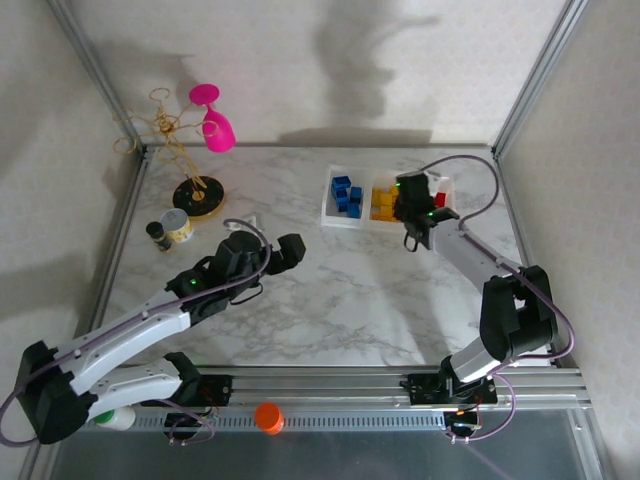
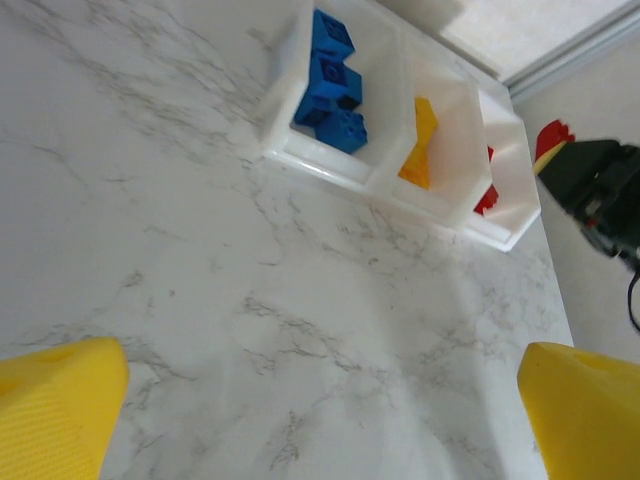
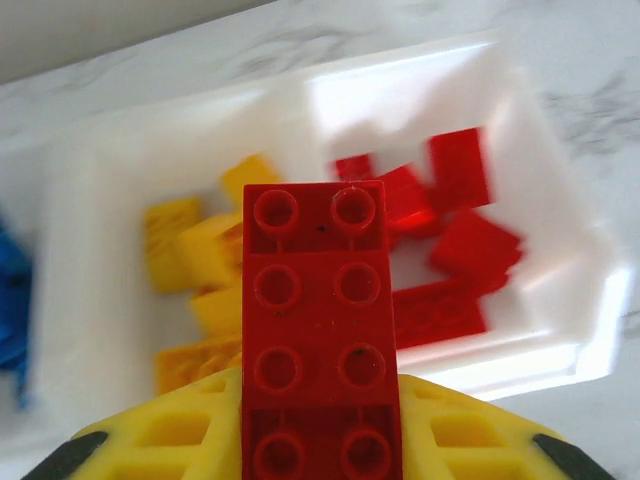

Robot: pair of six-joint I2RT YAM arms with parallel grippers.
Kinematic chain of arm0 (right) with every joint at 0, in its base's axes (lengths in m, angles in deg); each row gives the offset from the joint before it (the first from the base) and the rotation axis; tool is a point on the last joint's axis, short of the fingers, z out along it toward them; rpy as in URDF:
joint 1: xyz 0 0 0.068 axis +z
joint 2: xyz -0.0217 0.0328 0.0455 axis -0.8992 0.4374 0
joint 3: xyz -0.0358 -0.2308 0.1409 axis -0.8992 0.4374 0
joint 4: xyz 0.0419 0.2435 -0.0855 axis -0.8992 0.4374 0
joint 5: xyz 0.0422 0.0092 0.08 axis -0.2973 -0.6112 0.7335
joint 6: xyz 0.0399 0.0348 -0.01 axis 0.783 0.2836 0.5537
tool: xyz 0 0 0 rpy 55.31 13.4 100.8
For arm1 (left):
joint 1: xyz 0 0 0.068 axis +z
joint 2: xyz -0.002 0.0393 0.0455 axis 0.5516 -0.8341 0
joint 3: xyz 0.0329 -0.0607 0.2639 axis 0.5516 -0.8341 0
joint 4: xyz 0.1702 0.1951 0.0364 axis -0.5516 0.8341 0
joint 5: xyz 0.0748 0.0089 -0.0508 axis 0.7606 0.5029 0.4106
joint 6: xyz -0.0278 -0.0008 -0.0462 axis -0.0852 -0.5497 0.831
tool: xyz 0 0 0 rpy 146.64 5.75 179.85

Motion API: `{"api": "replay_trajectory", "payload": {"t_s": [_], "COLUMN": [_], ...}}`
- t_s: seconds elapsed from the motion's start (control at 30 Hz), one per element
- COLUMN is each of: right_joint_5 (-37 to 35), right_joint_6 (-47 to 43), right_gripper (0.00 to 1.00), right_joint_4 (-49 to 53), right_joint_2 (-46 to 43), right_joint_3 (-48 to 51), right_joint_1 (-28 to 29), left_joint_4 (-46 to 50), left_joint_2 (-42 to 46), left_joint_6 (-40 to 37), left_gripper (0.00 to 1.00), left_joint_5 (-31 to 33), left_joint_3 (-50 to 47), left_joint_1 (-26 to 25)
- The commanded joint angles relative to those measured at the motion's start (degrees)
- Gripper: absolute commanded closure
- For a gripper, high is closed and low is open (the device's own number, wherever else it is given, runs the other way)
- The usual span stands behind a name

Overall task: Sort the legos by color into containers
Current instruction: Place the lego in the container.

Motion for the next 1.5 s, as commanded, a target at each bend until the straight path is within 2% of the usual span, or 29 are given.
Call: {"api": "replay_trajectory", "payload": {"t_s": [0.0, 0.13, 0.2, 0.27, 0.37, 0.53, 0.6, 0.67, 0.7, 0.8, 0.87, 1.03, 1.13, 1.27, 1.33, 1.37, 1.43, 1.47], "right_joint_5": [-0.4, 1.8, 1.9, 1.6, 1.7, 1.2, 1.2, 0.7, 0.2, -2.5, -5.0, -8.6, -4.2, 0.7, 3.3, 4.1, 7.0, 9.1], "right_joint_6": [-2.8, -4.8, -5.4, -6.0, -6.5, -7.1, -7.7, -9.0, -9.6, -13.1, -16.5, -20.4, -21.9, -23.2, -23.2, -23.7, -24.8, -24.1], "right_gripper": [0.74, 0.73, 0.69, 0.58, 0.46, 0.31, 0.23, 0.05, 0.02, 0.01, 0.01, 0.02, 0.01, 0.01, 0.01, 0.01, 0.01, 0.01], "right_joint_4": [-2.1, -3.2, -2.1, -1.7, -1.6, -2.0, -3.4, -6.2, -8.0, -16.0, -23.7, -38.7, -49.2, -61.5, -63.0, -65.4, -72.7, -72.4], "right_joint_2": [4.3, 12.1, 15.4, 17.1, 16.7, 12.5, 9.4, 5.5, 3.4, -3.5, -7.0, -9.4, -8.6, -5.9, -4.9, -4.9, -4.7, -4.5], "right_joint_3": [-2.2, -7.0, -10.2, -12.4, -13.1, -10.7, -8.1, -3.8, -1.3, 8.0, 15.3, 27.5, 33.4, 39.3, 39.4, 40.1, 42.6, 42.6], "right_joint_1": [-3.7, -7.9, -8.8, -9.0, -9.1, -9.1, -9.1, -9.1, -9.0, -9.1, -9.1, -10.0, -11.3, -12.5, -13.4, -13.6, -14.5, -15.5], "left_joint_4": [-5.7, -6.2, -6.3, -6.3, -6.6, -6.4, -5.9, -5.6, -5.8, -6.6, -7.2, -16.9, -28.3, -40.4, -49.6, -53.4, -62.4, -66.7], "left_joint_2": [-2.6, -5.1, -5.6, -5.6, -5.2, -5.2, -4.6, -3.0, -2.0, 1.0, 2.0, 2.7, 0.4, -6.0, -8.8, -9.5, -10.2, -10.3], "left_joint_6": [-2.3, -3.0, -3.3, -3.2, -3.4, -4.2, -5.5, -7.8, -8.7, -11.7, -13.4, -18.3, -25.1, -30.9, -34.8, -35.4, -35.6, -35.6], "left_gripper": [0.0, 0.0, 0.0, 0.0, 0.0, 0.0, 0.0, 0.0, 0.0, 0.0, 0.0, 0.0, 0.0, 0.0, 0.0, 0.0, 0.01, 0.0], "left_joint_5": [-3.2, -3.2, -3.2, -2.7, -1.8, 1.2, 3.8, 9.3, 12.8, 23.3, 30.0, 37.2, 40.9, 40.3, 38.3, 36.8, 29.5, 26.8], "left_joint_3": [2.3, 3.2, 3.5, 3.6, 3.3, 3.5, 3.8, 3.5, 2.9, -0.4, -2.6, -10.3, -16.0, -19.8, -23.0, -24.6, -29.1, -31.1], "left_joint_1": [-0.7, -0.7, -0.7, -0.7, -0.7, -0.4, 0.0, 0.6, 1.1, 5.0, 9.7, 19.8, 23.6, 29.0, 30.8, 31.8, 35.1, 36.3]}}
